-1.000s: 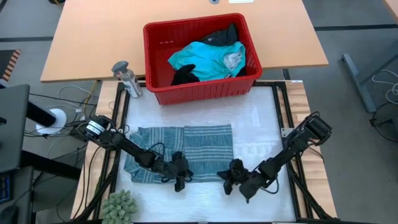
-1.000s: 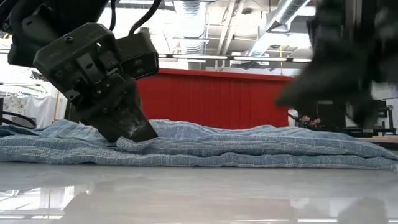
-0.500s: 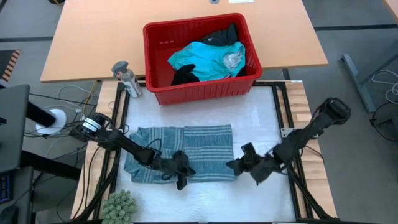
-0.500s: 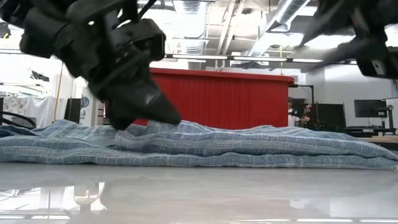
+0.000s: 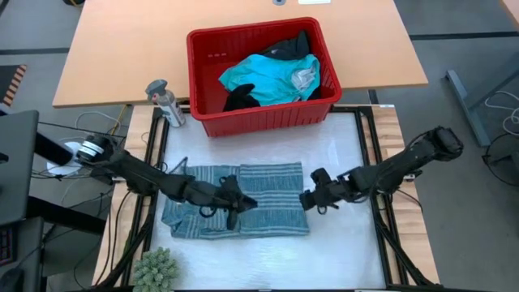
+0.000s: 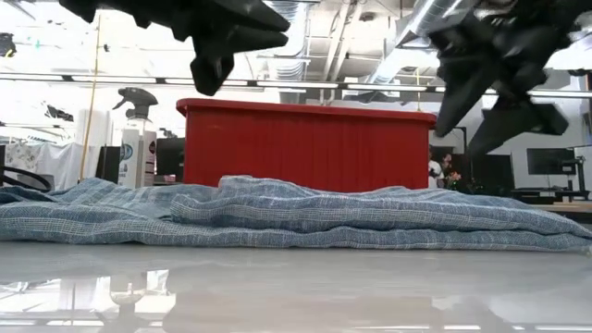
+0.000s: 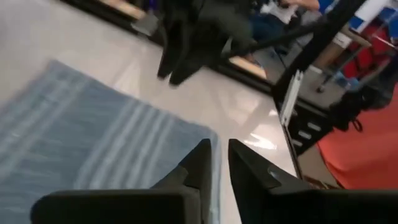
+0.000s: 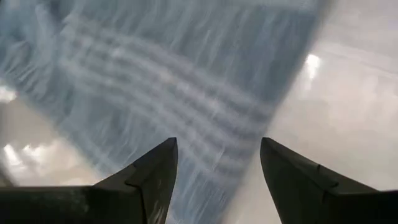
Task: Fold Laundry from Bin
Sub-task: Fold the patterned blue shirt
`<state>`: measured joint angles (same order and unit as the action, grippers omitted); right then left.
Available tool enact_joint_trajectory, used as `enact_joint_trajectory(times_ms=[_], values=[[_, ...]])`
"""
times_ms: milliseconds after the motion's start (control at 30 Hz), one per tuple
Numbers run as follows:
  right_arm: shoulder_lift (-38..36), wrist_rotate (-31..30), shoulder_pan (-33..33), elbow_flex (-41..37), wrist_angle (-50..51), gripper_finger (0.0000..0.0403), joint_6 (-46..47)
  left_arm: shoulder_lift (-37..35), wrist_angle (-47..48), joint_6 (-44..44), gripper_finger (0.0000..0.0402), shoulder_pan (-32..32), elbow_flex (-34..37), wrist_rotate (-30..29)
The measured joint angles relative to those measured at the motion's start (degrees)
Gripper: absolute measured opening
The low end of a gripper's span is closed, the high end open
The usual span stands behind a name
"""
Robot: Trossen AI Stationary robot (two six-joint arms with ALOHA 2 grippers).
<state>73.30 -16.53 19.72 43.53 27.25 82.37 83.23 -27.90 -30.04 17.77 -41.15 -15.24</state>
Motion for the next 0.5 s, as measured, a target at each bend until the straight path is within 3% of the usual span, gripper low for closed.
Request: enact_joint_trajectory(times_ms=[300,500], values=[[6.4,3.02,-3.09,0.0,-2.79,0.0275,-1.23,-4.66,8.65,0.2,0.0102,-1.61,0.0,-1.93],[10.76,4.83,-4.94,0.0,-4.83,0.0326,2.03,-4.4,10.89,-0.22,0.0126,-1.63,0.0,-1.64]])
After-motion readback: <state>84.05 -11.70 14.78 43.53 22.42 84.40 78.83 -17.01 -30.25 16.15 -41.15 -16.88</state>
